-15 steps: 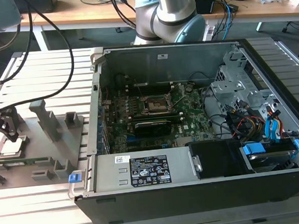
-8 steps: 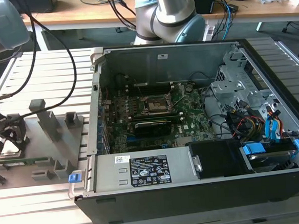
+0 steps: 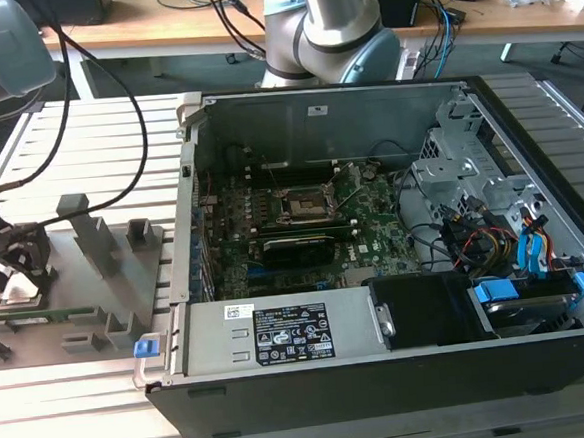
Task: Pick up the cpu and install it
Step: 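Pick up the cpu and move it towards the insertion slot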
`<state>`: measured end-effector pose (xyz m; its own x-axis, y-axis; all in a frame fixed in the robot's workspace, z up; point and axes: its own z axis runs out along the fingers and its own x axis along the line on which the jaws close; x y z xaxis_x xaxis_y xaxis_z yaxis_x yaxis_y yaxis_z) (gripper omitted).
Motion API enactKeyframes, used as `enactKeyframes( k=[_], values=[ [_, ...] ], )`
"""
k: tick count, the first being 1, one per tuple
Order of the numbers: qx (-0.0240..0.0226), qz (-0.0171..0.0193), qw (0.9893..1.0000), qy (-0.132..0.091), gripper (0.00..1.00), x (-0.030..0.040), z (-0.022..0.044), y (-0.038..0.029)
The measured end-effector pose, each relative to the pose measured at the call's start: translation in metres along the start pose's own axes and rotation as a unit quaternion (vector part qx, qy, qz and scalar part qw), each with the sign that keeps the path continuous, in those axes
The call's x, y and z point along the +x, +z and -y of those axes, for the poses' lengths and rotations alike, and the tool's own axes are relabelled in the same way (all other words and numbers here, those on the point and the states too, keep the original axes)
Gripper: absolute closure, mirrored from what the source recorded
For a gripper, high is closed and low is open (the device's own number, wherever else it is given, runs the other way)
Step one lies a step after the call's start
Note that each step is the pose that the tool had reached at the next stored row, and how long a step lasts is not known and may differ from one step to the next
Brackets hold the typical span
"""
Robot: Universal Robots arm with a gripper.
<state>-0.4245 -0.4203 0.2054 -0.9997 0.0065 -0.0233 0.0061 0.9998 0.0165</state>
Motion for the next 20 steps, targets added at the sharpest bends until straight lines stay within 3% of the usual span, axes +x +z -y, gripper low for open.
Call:
enactKeyframes(
  k=[3, 4, 7, 16, 20],
  values=[
    [0.0001, -0.0001, 1.0000, 0.000, 0.43, 0.0006, -0.0001, 0.0004],
    [0.0000, 0.0000, 1.0000, 0.000, 0.31, 0.0006, -0.0001, 0.0004],
    [0.0000, 0.0000, 1.0000, 0.000, 0.31, 0.0008, -0.0001, 0.0016],
    [0.0001, -0.0001, 1.0000, 0.000, 0.31, 0.0037, 0.0002, 0.0157],
    [0.0000, -0.0001, 1.0000, 0.000, 0.31, 0.0036, 0.0002, 0.0164]
  ],
)
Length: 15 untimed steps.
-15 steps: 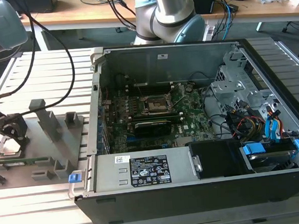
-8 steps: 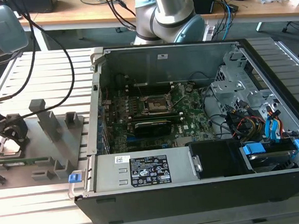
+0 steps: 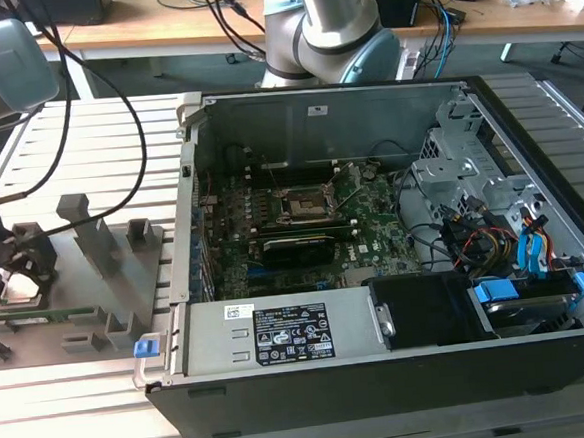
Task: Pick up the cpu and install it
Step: 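Pick up the cpu and move it towards the insertion slot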
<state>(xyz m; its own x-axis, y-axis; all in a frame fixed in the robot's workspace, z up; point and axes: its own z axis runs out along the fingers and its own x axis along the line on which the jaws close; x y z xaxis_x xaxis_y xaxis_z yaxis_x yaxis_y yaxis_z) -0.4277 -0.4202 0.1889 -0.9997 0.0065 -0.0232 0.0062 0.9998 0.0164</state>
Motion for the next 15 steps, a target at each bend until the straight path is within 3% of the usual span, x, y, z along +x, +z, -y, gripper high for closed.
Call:
enactKeyframes(
  k=[1, 3, 15],
  values=[
    [0.0000, -0.0001, 1.0000, 0.000, 0.32, 0.0000, 0.0000, 0.0001],
    [0.0001, -0.0001, 1.0000, 0.000, 0.45, 0.0000, 0.0000, 0.0004],
    [0.0001, -0.0001, 1.0000, 0.000, 0.45, 0.0001, 0.0001, 0.0023]
  ],
)
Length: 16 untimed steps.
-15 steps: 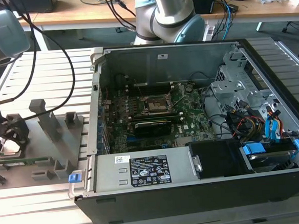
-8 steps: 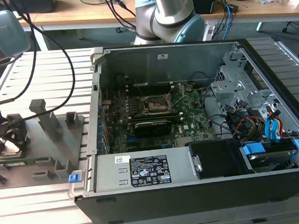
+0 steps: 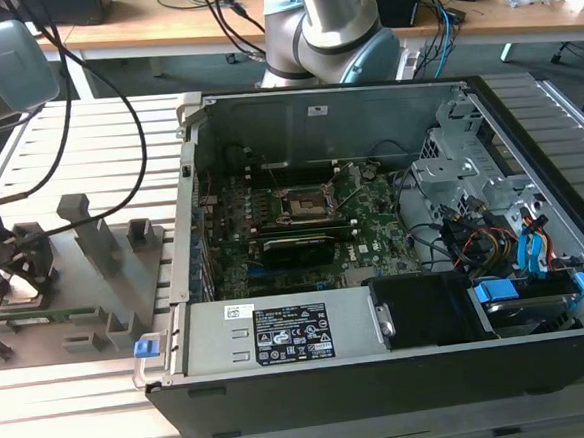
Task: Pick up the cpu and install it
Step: 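Pick up the cpu and move it towards the insertion slot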
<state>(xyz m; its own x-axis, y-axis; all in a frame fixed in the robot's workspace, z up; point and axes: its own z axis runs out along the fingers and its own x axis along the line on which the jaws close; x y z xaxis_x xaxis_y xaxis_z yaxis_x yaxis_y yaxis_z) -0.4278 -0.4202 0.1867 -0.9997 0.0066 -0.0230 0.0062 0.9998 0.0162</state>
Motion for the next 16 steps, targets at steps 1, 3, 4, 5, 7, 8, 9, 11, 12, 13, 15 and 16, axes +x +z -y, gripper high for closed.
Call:
enactKeyframes(
  k=[1, 3, 4, 5, 7, 8, 9, 11, 12, 13, 15, 16],
  values=[
    [0.0000, 0.0001, 1.0000, 0.000, 0.45, 0.0000, 0.0000, 0.0000],
    [-0.0005, 0.0008, 1.0000, 0.000, 0.45, -0.0002, -0.0002, -0.0018],
    [-0.0001, 0.0002, 1.0000, 0.000, 0.45, -0.0002, -0.0001, -0.0056],
    [-0.0001, 0.0001, 1.0000, 0.000, 0.45, -0.0002, -0.0002, -0.0080],
    [-0.0001, 0.0001, 1.0000, 0.000, 0.45, -0.0003, -0.0002, -0.0122],
    [-0.0001, 0.0001, 1.0000, 0.000, 0.45, -0.0004, -0.0003, -0.0146],
    [-0.0001, 0.0001, 1.0000, 0.000, 0.45, -0.0004, -0.0003, -0.0173],
    [-0.0001, 0.0001, 1.0000, 0.000, 0.45, -0.0005, -0.0004, -0.0202],
    [-0.0001, 0.0001, 1.0000, 0.000, 0.45, -0.0005, -0.0004, -0.0231],
    [0.0000, 0.0001, 1.0000, 0.000, 0.45, -0.0006, -0.0005, -0.0252],
    [-0.0001, 0.0001, 1.0000, 0.000, 0.45, -0.0007, -0.0005, -0.0285],
    [-0.0001, 0.0001, 1.0000, 0.000, 0.45, -0.0007, -0.0006, -0.0301]
  ],
)
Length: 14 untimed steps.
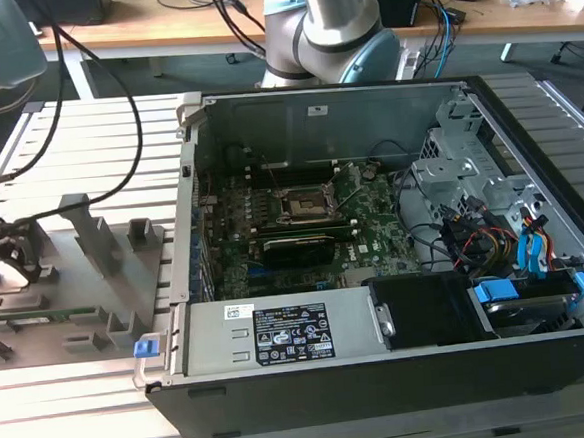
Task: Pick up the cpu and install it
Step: 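Pick up the cpu and move it towards the insertion slot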
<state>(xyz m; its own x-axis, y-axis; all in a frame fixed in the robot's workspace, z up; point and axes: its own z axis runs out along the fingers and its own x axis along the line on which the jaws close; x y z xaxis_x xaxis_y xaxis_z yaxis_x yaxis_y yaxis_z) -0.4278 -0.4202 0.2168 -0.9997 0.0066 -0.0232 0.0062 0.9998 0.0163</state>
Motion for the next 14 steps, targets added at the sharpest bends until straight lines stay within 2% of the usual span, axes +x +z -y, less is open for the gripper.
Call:
enactKeyframes(
  k=[8, 14],
  values=[
    [0.0000, 0.0000, 1.0000, 0.000, 0.45, -0.0004, -0.0003, -0.0169],
    [0.0000, 0.0000, 1.0000, 0.000, 0.45, -0.0006, -0.0005, -0.0254]
  ],
)
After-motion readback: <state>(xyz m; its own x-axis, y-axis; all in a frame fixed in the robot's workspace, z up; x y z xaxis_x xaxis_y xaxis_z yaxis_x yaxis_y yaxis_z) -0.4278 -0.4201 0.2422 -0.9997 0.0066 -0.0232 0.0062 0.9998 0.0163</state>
